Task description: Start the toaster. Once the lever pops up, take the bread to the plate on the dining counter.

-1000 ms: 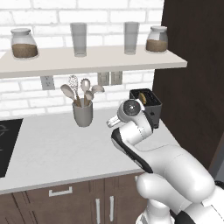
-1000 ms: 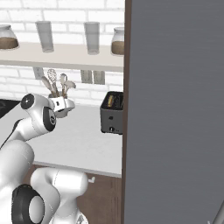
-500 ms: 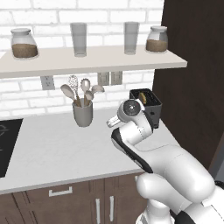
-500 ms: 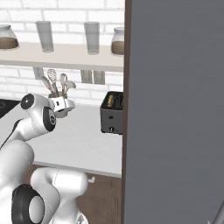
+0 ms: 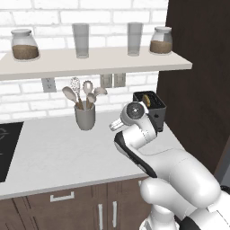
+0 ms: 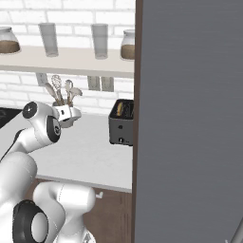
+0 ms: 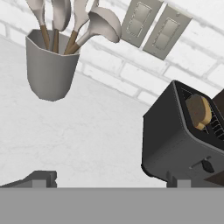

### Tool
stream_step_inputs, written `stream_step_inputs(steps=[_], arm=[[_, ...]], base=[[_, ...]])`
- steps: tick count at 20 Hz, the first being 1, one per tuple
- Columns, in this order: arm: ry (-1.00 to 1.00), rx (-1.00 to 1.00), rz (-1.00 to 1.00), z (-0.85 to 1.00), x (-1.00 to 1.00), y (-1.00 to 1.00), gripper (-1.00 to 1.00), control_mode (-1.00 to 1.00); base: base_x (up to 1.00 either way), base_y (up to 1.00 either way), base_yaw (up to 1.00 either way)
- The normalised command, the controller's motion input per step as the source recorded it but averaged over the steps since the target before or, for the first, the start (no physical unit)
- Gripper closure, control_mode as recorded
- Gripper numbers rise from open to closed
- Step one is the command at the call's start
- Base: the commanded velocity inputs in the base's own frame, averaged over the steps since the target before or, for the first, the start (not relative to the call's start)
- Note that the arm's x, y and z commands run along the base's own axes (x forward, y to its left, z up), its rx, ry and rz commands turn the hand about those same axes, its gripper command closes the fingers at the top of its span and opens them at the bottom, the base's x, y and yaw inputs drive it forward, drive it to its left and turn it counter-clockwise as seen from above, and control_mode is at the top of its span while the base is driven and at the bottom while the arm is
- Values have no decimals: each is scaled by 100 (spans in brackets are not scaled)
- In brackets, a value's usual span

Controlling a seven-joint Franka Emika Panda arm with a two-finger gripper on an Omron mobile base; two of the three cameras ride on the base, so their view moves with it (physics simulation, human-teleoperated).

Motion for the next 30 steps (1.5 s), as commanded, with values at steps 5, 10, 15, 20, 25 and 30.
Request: stream_step_inputs(steps=[5, 10, 15, 20, 25, 30], arm=[[0, 0, 0, 0, 0, 0, -100, -100], [0, 0, 0, 0, 0, 0, -100, -100], [0, 0, 0, 0, 0, 0, -100, -100], [0, 0, 0, 0, 0, 0, -100, -100], [0, 0, 0, 0, 0, 0, -100, -100], [0, 0, 0, 0, 0, 0, -100, -100]], base=[[0, 0, 0], [0, 0, 0], [0, 0, 0], [0, 0, 0], [0, 0, 0], [0, 0, 0]])
